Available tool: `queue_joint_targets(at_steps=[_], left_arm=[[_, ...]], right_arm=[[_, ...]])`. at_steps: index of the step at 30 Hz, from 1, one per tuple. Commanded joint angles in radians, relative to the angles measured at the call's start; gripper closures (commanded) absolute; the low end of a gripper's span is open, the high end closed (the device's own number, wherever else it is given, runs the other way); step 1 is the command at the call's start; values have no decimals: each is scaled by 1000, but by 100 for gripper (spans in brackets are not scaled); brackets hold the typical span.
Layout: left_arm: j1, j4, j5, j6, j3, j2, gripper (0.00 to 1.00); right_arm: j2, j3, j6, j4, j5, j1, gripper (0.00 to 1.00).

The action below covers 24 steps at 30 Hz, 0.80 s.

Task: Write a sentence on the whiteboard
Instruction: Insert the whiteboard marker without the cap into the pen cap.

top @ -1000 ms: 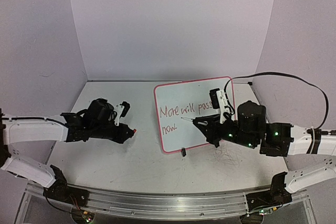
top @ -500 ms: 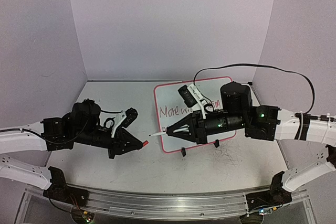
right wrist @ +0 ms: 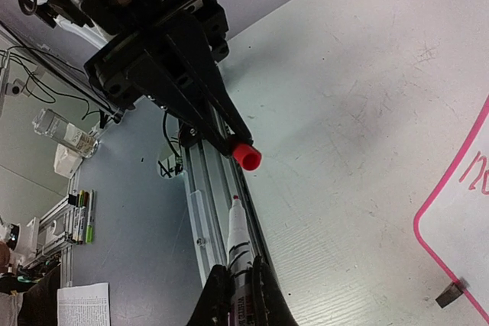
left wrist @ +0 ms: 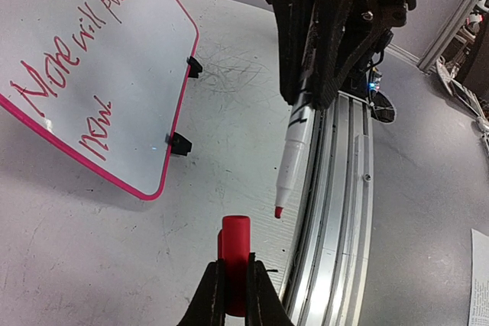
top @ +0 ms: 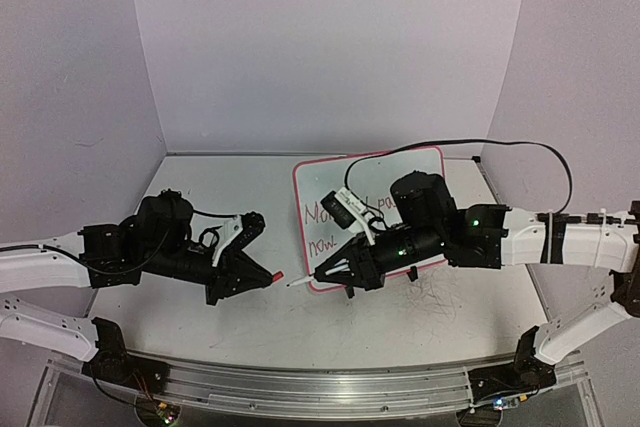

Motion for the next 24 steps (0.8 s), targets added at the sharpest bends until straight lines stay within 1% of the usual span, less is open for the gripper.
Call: queue_joint_targets(at_steps=[1, 8, 13, 17, 24], left_arm=[[-5, 3, 30, 27, 25, -18, 100], [-5, 3, 47, 35, 26, -7, 100], [-7, 3, 50, 37, 26, -6, 100], [-7, 3, 47, 39, 26, -2, 100], [-9, 3, 50, 41, 25, 7, 100]], right_arm=[[3, 39, -10, 19, 46, -5, 100], [25, 55, -1, 29, 60, -15, 100], [23, 53, 1, 43, 39, -19, 100], [11, 41, 6, 47, 56, -26, 100], [1, 39, 1, 54, 9, -29, 100]])
